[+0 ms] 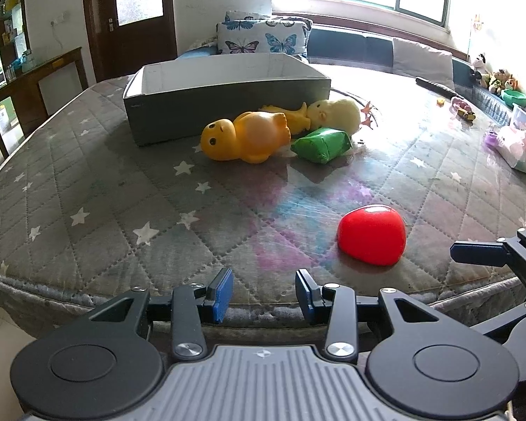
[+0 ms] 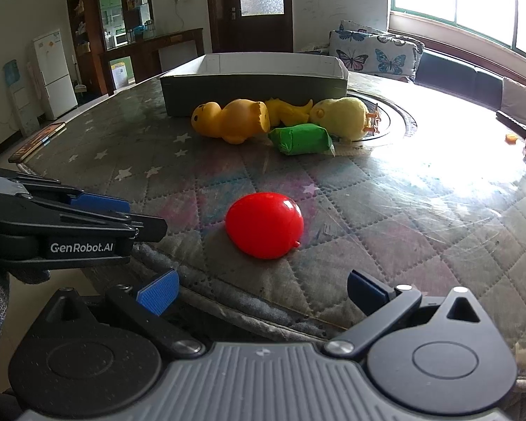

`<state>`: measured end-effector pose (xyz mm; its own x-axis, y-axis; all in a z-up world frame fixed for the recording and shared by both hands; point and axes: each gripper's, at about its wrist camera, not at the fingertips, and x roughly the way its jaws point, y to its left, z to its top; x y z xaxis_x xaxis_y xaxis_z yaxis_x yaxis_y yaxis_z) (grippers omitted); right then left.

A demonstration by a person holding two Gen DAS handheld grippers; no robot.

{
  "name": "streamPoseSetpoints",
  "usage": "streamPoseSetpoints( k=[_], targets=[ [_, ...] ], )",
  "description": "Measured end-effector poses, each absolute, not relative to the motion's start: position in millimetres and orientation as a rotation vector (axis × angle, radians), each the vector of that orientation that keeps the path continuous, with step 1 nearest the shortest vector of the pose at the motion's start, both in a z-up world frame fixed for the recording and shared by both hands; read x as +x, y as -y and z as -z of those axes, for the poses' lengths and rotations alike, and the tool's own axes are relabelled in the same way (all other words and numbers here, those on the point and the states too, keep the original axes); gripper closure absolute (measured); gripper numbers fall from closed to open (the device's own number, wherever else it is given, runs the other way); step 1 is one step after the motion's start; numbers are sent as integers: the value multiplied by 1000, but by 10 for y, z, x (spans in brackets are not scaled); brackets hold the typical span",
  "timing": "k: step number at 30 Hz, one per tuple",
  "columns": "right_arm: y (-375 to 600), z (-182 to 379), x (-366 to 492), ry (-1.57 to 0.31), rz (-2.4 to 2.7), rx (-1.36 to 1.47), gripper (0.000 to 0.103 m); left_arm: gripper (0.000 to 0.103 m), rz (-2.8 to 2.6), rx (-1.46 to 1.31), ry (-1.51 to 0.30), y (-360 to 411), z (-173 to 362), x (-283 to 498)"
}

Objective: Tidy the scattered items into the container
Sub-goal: 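Move the left tool toward the red ball on the quilt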

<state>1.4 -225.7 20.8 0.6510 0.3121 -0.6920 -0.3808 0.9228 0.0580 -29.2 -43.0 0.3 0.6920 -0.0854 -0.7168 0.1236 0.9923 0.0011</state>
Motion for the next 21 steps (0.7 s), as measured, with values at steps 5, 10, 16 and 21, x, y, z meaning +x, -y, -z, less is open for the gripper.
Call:
streamPoseSetpoints(
  k=[5,10,16,21],
  targets=[
    [2258,-214,30,-765,-395,-95,0,61,122,55,-800,443,-4,-270],
    [2261,-221,47,-763,-395,-96,0,61,126,59,-804,452,-4,-242],
    [2259,-229,77,-759,-400,-96,0,61,129,61,-813,458,3,-202],
    [2253,-228,98,-757,-406,-96,0,61,130,63,-818,458,4,-173]
  ],
)
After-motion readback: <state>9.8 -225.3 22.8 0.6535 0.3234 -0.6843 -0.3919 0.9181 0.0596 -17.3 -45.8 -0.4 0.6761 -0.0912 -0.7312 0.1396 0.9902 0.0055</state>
